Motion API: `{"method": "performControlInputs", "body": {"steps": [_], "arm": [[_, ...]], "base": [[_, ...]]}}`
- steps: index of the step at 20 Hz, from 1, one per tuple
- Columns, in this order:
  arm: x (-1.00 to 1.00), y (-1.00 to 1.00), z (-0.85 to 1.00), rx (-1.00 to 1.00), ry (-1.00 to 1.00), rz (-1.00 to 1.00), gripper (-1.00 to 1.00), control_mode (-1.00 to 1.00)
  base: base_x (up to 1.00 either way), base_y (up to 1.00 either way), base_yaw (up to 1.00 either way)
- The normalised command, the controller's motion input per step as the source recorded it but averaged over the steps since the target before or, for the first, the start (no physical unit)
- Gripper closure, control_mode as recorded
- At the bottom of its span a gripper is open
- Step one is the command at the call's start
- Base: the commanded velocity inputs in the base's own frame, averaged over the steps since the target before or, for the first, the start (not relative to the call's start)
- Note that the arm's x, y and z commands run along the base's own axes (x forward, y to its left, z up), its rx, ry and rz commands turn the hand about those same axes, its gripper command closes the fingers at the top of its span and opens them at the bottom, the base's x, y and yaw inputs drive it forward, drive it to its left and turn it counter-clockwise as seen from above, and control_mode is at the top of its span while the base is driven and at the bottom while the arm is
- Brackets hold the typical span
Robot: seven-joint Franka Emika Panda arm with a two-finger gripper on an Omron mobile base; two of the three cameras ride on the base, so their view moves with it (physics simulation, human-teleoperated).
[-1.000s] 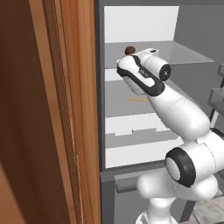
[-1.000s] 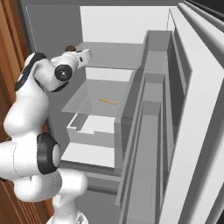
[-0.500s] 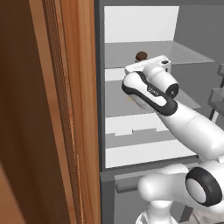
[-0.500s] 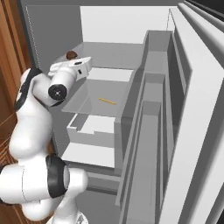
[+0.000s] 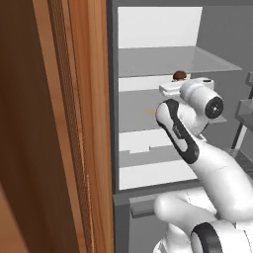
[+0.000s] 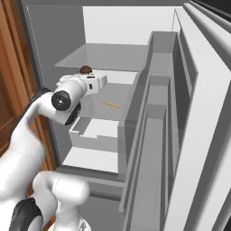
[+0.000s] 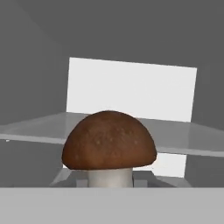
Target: Place the mayonnaise and mayonnaise from the counter to the top shelf of the fridge. If the existing items in the fridge are on the top shelf, move them to other shelves.
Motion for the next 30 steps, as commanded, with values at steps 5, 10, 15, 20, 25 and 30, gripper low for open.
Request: {"method": "performControlInputs", "body": {"steps": [5,10,15,20,25,30], "arm": [[-1.00,-0.35,0.92,0.15,0.61,-0.05,1.00,-1.00],[-1.00,-0.22,0.51,0.13,0.79,-0.06,1.00,-1.00],[-1.00,-0.12,-0.20,0.05,0.96,-0.10,1.00,-1.00],[-0.57,-0.17,-0.72,0.04,0.28,-0.11,1.00,-1.00],[0.09,-0.30,-0.95,0.10,-0.05,-0.01,1.00,-1.00],[0.46,-0.50,-0.50,0.09,-0.09,0.00,1.00,-1.00]], "base": [[0.00,0.00,0.00],[0.00,0.00,0.00],[0.00,0.00,0.00],[0.00,0.00,0.00],[0.00,0.00,0.00],[0.00,0.00,0.00]]}}
